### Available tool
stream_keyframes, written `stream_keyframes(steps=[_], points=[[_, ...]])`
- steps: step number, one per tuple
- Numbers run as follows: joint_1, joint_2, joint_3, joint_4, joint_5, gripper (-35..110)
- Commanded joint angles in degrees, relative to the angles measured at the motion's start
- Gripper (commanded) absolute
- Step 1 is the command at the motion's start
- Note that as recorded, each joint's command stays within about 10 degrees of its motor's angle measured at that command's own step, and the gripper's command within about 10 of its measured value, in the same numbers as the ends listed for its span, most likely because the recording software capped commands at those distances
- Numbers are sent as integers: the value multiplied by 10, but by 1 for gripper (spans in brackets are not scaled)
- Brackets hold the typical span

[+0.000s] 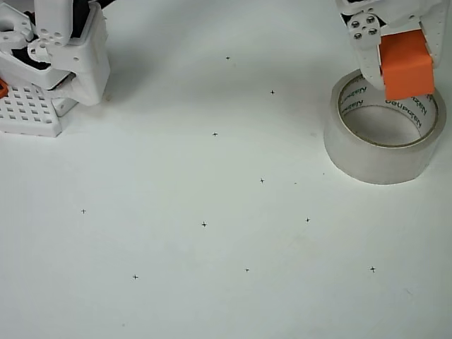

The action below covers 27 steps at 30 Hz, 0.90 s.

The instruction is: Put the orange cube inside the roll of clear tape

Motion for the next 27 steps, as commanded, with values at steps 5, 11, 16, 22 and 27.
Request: stream_keyframes(steps=[5,11,16,22,27], points=[[-9,15,-47,13,-2,25],[-4,15,-47,18,-4,37],[-2,16,-47,18,-11,40],[2,17,-61,18,-31,40],[-1,14,-62,16,-34,40]])
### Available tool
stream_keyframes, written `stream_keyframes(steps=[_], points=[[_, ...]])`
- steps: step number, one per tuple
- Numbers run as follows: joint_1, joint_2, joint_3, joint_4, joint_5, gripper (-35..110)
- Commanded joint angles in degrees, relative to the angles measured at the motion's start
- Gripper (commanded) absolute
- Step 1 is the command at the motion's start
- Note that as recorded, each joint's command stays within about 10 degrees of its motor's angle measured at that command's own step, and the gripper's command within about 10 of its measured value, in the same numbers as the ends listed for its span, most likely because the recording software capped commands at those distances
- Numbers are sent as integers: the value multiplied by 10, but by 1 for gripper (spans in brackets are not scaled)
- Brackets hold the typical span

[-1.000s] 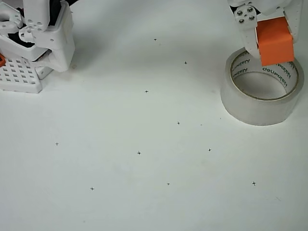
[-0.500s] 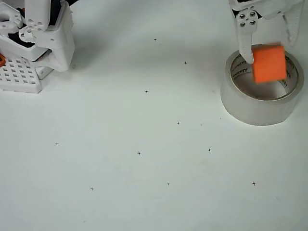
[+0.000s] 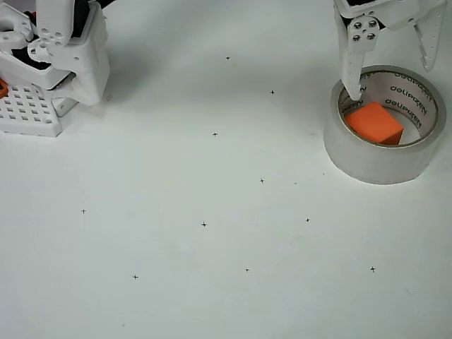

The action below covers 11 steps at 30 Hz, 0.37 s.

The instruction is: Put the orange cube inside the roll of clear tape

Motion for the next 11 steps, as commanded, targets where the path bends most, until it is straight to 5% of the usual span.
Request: stream_keyframes(steps=[1,11], points=[[-2,25,-62,6,-9,40],[1,22,-60,9,-9,40]])
